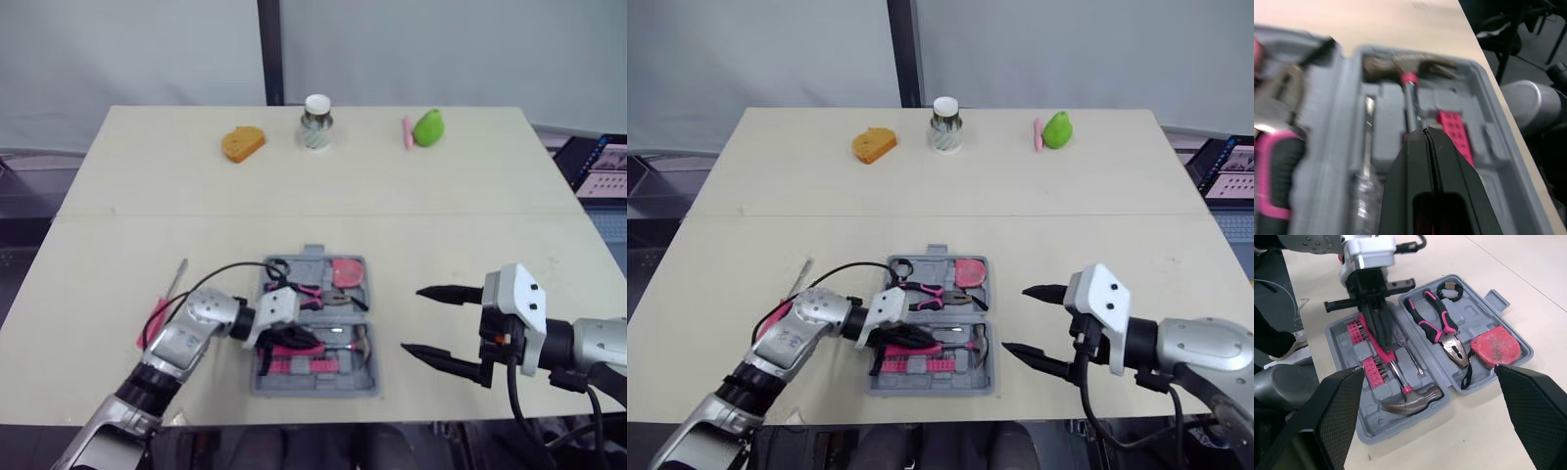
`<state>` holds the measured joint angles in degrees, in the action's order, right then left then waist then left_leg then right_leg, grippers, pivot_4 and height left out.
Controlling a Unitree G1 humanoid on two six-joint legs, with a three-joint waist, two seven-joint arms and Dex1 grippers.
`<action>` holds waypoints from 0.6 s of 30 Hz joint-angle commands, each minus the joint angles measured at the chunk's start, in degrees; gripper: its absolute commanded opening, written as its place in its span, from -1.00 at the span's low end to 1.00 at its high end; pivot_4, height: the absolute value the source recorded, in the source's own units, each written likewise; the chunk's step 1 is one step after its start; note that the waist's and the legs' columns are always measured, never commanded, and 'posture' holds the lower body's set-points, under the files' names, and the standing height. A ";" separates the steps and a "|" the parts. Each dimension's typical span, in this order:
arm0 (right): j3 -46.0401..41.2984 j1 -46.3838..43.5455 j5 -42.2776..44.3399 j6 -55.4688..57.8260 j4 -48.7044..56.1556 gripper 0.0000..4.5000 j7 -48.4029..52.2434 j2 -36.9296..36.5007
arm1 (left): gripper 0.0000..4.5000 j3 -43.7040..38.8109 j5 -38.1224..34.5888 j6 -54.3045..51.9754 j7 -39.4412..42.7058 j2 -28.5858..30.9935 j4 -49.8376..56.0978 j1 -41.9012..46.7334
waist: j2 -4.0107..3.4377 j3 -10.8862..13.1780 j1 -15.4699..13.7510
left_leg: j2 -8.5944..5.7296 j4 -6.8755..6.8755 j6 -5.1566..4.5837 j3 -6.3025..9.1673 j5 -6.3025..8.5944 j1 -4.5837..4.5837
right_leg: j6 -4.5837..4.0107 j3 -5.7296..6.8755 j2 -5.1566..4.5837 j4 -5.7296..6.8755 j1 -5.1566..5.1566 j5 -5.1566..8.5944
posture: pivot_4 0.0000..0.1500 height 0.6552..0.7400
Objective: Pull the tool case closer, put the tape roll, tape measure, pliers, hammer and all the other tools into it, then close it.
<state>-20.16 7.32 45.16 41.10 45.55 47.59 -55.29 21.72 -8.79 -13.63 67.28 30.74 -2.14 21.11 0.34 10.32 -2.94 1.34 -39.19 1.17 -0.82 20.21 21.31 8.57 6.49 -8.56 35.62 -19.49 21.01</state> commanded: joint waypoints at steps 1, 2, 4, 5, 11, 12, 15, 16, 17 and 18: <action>-0.60 0.13 -0.13 -0.97 1.70 1.00 -0.82 0.50 | -0.99 0.95 1.44 0.77 0.24 0.56 1.47 -0.29 | 0.00 0.00 -0.05 | 0.00 0.00 0.00 0.00 0.00 0.00 | 0.00 0.00 0.00 0.00 0.01 0.00 | 1.00 1.00; -0.59 0.13 -0.16 -0.97 1.69 1.00 -0.84 0.48 | -0.99 1.14 2.24 1.11 -0.17 0.60 0.94 -0.13 | 0.00 0.00 0.00 | 0.00 0.00 0.00 0.00 0.00 0.00 | 0.00 0.00 0.00 0.00 0.01 0.00 | 1.00 1.00; -0.54 0.08 -0.23 -0.97 1.68 1.00 -0.90 0.47 | -0.99 1.38 3.72 1.93 -1.07 0.51 -0.26 0.27 | 0.00 0.00 -0.01 | 0.00 0.00 0.00 0.00 0.00 0.00 | 0.00 0.00 0.00 0.00 0.01 0.00 | 1.00 1.00; -0.53 0.06 -0.21 -0.95 1.70 1.00 -0.94 0.48 | -0.99 1.41 4.17 2.20 -1.33 0.34 -0.90 0.55 | 0.00 0.00 -0.03 | 0.00 0.00 0.00 0.00 0.00 -0.01 | 0.00 0.00 0.00 0.00 0.01 0.00 | 1.00 1.00; -0.38 0.13 -0.42 -1.00 1.79 1.00 -1.11 0.62 | -0.99 2.21 6.01 2.79 -1.97 -0.19 -2.69 1.04 | 0.00 -0.01 -0.11 | 0.00 -0.01 0.00 0.00 0.00 -0.02 | 0.00 0.00 0.00 0.00 0.04 0.00 | 1.00 1.00; -0.40 0.18 -0.46 -1.02 1.82 1.00 -1.10 0.65 | -0.99 2.31 6.10 2.80 -1.92 -0.18 -2.68 0.90 | 0.00 -0.01 -0.11 | 0.00 -0.01 0.00 0.00 0.00 -0.03 | 0.00 0.00 0.00 0.00 0.04 0.00 | 1.00 1.00; -0.43 0.24 -0.62 -1.02 1.83 1.00 -1.08 0.76 | -0.99 2.36 5.63 2.42 -1.58 -0.31 -2.30 0.53 | -0.01 -0.02 -0.11 | 0.00 -0.01 0.00 0.00 0.00 -0.04 | 0.00 0.00 0.00 0.00 0.06 0.00 | 1.00 1.00; -0.52 0.34 -0.64 -1.02 1.87 1.00 -1.03 0.82 | -0.99 2.35 5.68 2.43 -1.71 -0.39 -2.36 0.56 | -0.01 -0.02 -0.11 | -0.01 -0.01 0.00 0.00 0.00 -0.04 | 0.00 0.00 -0.01 0.00 0.06 0.00 | 1.00 1.00; -0.51 0.33 -0.68 -1.02 1.85 1.00 -1.02 0.86 | -0.99 2.32 5.72 2.43 -1.85 -0.51 -2.54 0.68 | -0.01 -0.03 -0.12 | -0.01 -0.01 0.00 0.00 0.00 -0.04 | 0.00 0.00 -0.01 0.00 0.06 0.00 | 1.00 1.00; -0.57 0.43 -0.72 -1.06 1.88 1.00 -1.01 0.90 | -0.99 2.22 5.66 2.21 -2.07 -0.73 -2.72 0.79 | -0.01 -0.03 -0.13 | -0.01 -0.01 0.00 0.00 0.00 -0.04 | 0.00 0.00 -0.01 0.00 0.06 0.00 | 1.00 1.00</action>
<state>-20.16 7.64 44.41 41.09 45.63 47.14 -54.79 23.00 -5.12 -10.64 66.50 30.19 -3.12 22.36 0.34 10.29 -3.07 1.34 -39.20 1.17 -0.82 20.21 21.27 8.57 6.49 -8.56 35.62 -19.43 21.01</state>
